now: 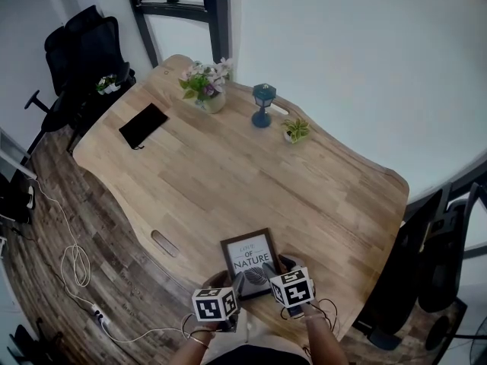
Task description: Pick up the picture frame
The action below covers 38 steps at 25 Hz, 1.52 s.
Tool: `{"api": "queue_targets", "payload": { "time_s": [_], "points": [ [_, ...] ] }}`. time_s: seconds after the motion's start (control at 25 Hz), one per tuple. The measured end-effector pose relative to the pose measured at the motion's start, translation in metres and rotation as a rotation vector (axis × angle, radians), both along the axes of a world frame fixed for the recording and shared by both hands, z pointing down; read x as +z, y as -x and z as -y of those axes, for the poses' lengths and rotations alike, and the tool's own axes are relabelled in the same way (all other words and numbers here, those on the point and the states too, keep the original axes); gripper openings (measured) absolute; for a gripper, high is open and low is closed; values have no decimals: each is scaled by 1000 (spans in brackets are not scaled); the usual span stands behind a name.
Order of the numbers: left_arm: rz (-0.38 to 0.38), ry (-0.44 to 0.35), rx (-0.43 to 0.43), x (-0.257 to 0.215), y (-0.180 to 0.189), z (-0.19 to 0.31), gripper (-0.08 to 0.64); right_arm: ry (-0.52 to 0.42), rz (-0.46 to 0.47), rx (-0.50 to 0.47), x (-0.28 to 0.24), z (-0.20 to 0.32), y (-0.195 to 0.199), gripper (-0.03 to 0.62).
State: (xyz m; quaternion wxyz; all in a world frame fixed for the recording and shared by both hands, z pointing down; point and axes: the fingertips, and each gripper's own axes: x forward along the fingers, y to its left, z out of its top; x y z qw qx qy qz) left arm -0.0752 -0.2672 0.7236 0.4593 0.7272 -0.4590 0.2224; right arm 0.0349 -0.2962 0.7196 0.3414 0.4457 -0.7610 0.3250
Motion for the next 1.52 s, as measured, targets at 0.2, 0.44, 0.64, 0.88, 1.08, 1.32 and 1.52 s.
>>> {"api": "queue_targets", "payload": {
  "time_s": [0.2, 0.44, 0.64, 0.88, 1.08, 1.32, 1.52],
  "points": [
    [45, 2, 41, -4, 1, 1, 193, 16, -4, 5, 5, -5, 2, 187],
    [64, 19, 52, -5, 0, 1, 193, 13, 14, 17, 6, -4, 1, 179],
    [94, 21, 58, -3, -1, -1, 157, 17, 11, 30, 6, -3, -1, 169],
    [115, 41, 47, -3, 6, -4, 103, 23, -2, 30, 5, -7, -1, 160],
    [113, 40, 34, -2, 7, -7, 94, 7, -2, 36, 5, -10, -2, 152],
    [111, 32, 22, -3, 9, -14, 94, -19, 0, 27, -2, -16, -1, 135],
    [113, 19, 8, -9, 12, -20, 87, -39, 7, 28, -9, -21, 0, 121]
  ]
}}
